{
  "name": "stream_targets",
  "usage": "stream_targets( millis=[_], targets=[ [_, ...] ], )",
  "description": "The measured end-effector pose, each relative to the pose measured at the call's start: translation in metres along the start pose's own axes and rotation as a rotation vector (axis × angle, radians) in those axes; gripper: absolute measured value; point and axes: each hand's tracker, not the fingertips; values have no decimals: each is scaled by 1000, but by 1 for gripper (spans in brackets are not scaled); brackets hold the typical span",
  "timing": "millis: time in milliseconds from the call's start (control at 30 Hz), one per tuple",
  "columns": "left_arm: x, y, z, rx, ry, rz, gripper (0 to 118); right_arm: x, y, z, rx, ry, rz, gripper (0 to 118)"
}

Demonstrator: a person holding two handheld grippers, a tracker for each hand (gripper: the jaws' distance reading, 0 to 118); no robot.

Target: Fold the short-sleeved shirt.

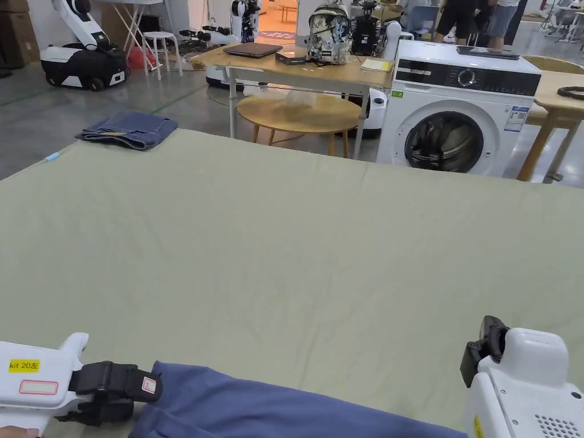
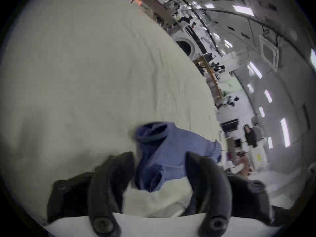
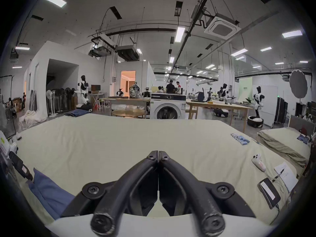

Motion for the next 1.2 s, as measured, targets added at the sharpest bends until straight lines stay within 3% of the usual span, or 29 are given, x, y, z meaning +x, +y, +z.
stream_targets(
  millis=[33,67,300,367,400,467,500,600,900,1200],
  targets=[
    [-2,-2,-7,-24,8,8,92,0,-1,0,-6,-2,2,0],
    [-3,-2,-12,-5,22,-5,99,1,-2,0,-10,-2,3,0],
    [11,-7,-45,-19,-146,12,99,5,-5,-3,-32,-11,-11,0],
    [21,-8,-53,-26,-141,-6,92,6,-5,-2,-34,-13,-13,0],
    [24,-8,-57,-29,-134,-8,78,6,-5,-3,-35,-14,-13,0],
    [8,4,-60,-57,-21,3,27,7,-6,-4,-39,-13,-18,0],
    [7,3,-64,-61,24,3,8,7,-6,-4,-42,-12,-19,0],
    [6,-4,-60,1,-72,89,4,7,-7,-5,-51,-9,-23,0],
    [36,3,-34,34,-27,-31,2,7,-6,-5,-54,-1,-16,0],
    [55,20,35,122,139,-56,2,5,-2,-8,-47,14,-22,0]
  ],
)
